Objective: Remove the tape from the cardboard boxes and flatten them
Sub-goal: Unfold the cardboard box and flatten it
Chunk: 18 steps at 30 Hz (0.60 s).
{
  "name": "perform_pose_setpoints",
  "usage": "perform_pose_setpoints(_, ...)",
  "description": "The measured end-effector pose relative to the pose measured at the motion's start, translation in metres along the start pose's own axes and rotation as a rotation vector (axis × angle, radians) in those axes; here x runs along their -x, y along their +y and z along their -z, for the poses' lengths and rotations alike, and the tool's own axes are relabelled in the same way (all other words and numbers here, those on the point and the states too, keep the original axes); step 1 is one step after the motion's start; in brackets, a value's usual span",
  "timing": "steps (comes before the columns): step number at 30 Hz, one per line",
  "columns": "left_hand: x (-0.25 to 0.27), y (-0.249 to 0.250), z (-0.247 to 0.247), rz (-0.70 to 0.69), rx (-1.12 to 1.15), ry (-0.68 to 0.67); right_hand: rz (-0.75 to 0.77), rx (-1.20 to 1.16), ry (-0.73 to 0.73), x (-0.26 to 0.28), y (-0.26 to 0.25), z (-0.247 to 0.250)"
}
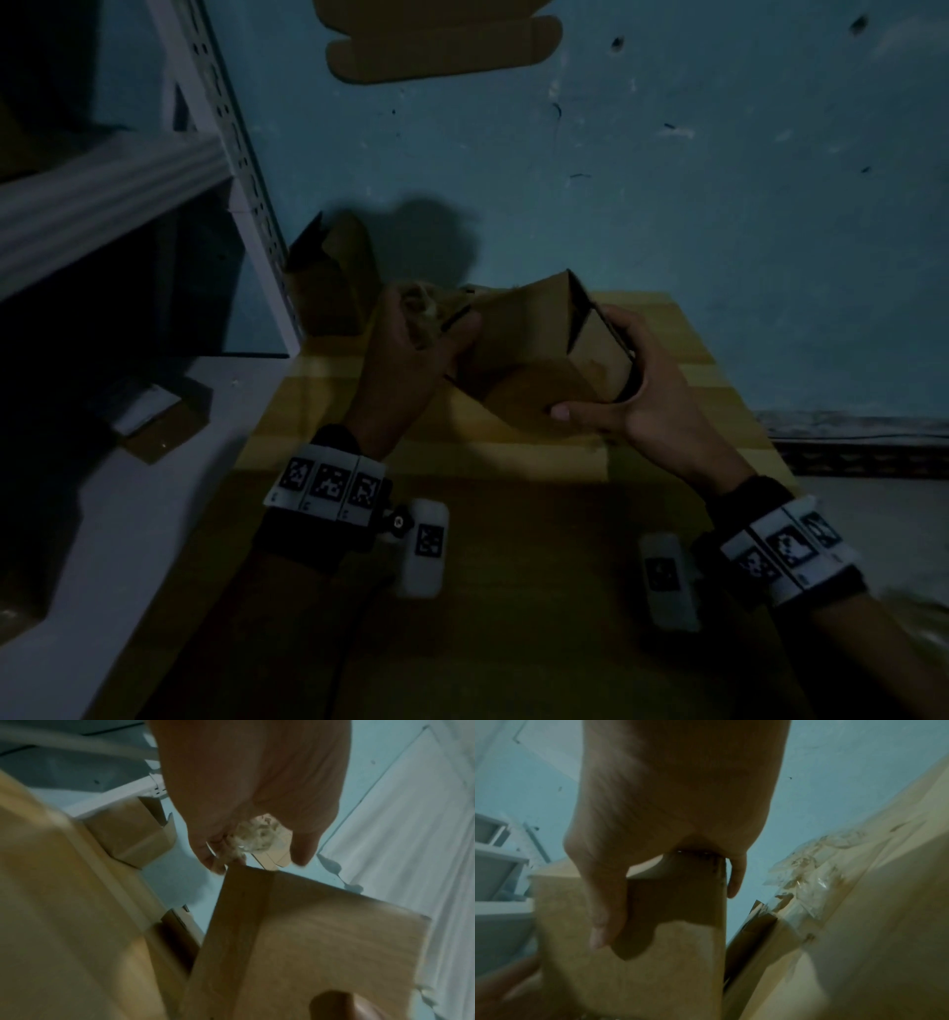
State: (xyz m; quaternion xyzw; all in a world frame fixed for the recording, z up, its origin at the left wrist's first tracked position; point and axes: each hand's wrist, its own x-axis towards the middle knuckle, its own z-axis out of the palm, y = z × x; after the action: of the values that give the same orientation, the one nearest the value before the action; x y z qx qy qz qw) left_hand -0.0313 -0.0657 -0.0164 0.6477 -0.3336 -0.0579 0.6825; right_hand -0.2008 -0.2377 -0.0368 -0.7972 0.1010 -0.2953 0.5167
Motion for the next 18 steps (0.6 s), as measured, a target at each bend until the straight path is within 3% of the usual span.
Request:
perform_pose_setpoints(6,-0.001,0.004,0.002,0.07,0.122,0.023,-0.147,0.072,0.037,0.001,-0.005,-0.001)
perform_pose_setpoints(12,0.0,0.006,0.006,-0.03,0.063,0.026,-0.339,0.098,-0.005,0.001,-0.011,-0.002)
perform_pose_setpoints(18,0.003,0.019,0.013,-0.067,0.025,0.18,-0.434,0.018,-0.065,0.002,-0.012,-0.004)
